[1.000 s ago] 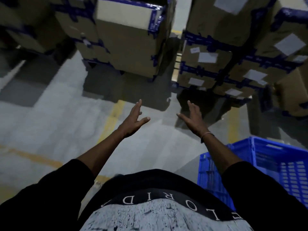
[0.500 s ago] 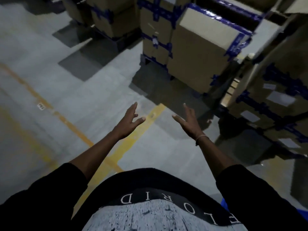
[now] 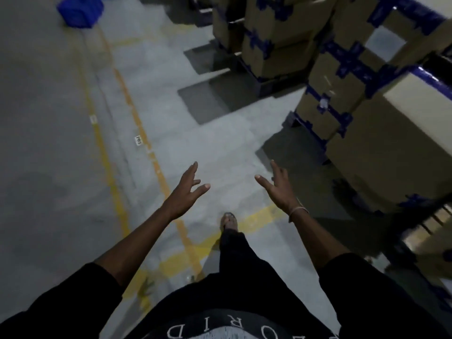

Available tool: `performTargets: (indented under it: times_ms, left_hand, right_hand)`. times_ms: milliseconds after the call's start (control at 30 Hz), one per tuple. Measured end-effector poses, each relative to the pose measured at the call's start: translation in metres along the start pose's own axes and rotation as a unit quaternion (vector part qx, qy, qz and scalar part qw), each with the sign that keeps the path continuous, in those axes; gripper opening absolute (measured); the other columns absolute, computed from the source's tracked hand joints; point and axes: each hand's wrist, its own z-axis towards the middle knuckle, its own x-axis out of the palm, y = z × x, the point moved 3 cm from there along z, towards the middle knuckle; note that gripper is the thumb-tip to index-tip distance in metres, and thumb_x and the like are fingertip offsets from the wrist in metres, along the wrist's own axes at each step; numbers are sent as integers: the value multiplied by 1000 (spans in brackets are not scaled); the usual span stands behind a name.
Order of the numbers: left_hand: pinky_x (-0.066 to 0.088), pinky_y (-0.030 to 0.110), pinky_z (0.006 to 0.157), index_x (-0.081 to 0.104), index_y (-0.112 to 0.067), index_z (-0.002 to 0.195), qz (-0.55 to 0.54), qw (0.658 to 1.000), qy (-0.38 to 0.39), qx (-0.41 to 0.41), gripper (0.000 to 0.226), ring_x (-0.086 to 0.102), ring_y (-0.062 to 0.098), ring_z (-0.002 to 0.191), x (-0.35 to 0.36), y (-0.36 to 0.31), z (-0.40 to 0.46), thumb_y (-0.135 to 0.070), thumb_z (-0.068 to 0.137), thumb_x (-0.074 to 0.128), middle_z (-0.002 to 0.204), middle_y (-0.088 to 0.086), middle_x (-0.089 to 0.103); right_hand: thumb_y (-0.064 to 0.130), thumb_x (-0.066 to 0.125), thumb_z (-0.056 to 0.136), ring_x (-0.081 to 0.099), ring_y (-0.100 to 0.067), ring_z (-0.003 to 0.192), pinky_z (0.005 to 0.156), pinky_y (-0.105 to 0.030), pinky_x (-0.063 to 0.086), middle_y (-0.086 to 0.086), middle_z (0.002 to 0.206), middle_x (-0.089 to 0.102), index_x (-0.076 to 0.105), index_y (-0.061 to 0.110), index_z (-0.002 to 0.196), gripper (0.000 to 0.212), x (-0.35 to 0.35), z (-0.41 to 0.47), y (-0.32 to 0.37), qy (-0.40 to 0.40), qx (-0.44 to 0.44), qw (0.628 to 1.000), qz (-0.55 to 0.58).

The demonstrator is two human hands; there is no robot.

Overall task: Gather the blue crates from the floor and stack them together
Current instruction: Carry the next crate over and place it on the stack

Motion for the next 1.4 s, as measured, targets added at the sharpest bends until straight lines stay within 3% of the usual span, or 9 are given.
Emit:
performTargets:
  times_ms: [233,400,667,1033,1200,1400]
  left_hand:
    - [45,48,111,9,-48,158,-22,994,-100,-44,97,46,4,137,-95,4,93,-80,81,59,167,-19,10]
    - [40,38,114,10,-39,161,-14,986,-160,-52,101,45,5,138,-161,-18,157,-77,80,56,168,-12,11]
    - [46,49,111,12,-40,161,-85,961,-254,-74,102,46,7,138,-255,6,241,-77,79,61,167,-13,14]
    - [47,41,109,15,-36,161,-84,959,-252,-101,94,46,10,138,-450,60,427,-66,86,64,168,-3,17]
    - [44,30,106,14,-32,162,-27,974,-201,-95,111,47,12,139,-552,59,517,-83,74,59,169,-7,11]
    - [43,44,113,15,-40,160,-3,980,-169,-106,100,45,5,138,-649,65,625,-81,79,56,167,-17,10]
  right_hand:
    - [78,57,78,37,-24,141,114,-49,37,11,154,21,21,32,155,97,35,169,83,69,-49,996,-19]
    - [76,59,78,38,-22,141,114,-47,37,11,153,23,21,33,155,96,53,274,154,118,-74,989,-48]
    - [78,60,75,41,-21,139,113,-46,38,13,153,25,25,32,154,98,103,417,248,179,-116,972,-96]
    - [83,56,74,39,-27,140,113,-52,38,6,157,20,23,32,155,101,212,639,371,188,-119,968,-115]
    - [83,55,74,40,-27,140,111,-53,39,6,159,20,21,33,155,101,254,729,429,179,-106,973,-96]
    - [74,59,79,45,-29,136,108,-49,44,-2,159,26,24,27,155,96,292,835,483,166,-77,980,-78]
